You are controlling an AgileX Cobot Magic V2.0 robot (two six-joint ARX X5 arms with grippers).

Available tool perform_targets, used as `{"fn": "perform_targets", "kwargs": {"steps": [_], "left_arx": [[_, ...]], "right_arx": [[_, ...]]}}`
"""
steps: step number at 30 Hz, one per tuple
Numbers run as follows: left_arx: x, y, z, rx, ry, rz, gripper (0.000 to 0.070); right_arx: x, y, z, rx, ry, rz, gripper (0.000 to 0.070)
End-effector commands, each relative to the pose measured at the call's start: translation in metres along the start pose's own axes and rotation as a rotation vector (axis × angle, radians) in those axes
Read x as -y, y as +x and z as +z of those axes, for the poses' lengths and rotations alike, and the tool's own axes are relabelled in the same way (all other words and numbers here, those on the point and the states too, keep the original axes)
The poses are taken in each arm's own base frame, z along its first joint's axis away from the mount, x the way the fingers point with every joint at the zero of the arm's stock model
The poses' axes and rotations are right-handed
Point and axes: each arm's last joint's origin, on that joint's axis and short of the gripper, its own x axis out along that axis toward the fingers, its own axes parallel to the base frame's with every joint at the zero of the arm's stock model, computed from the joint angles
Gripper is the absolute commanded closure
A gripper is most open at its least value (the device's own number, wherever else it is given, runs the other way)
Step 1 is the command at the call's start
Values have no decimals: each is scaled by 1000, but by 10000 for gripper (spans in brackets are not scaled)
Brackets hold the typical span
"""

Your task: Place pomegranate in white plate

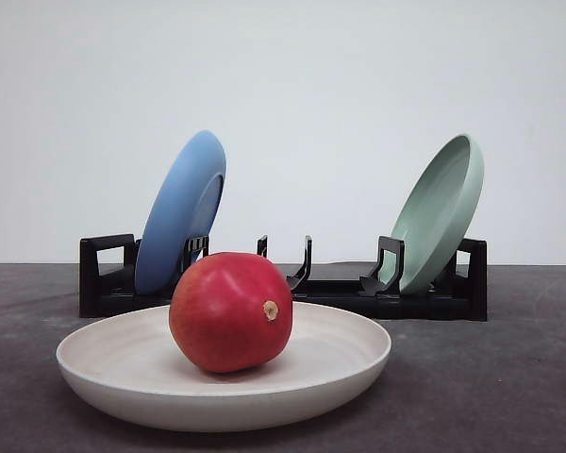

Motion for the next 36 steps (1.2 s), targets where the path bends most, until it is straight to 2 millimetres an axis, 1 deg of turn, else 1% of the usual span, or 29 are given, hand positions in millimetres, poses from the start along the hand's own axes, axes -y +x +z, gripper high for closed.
{"fn": "perform_targets", "kwargs": {"steps": [1, 36], "left_arx": [[0, 1, -1, 8, 7, 0, 683], [0, 1, -1, 8, 7, 0, 683]], "right_arx": [[0, 0, 0, 11, -5, -4, 668], [0, 0, 0, 11, -5, -4, 668]]}}
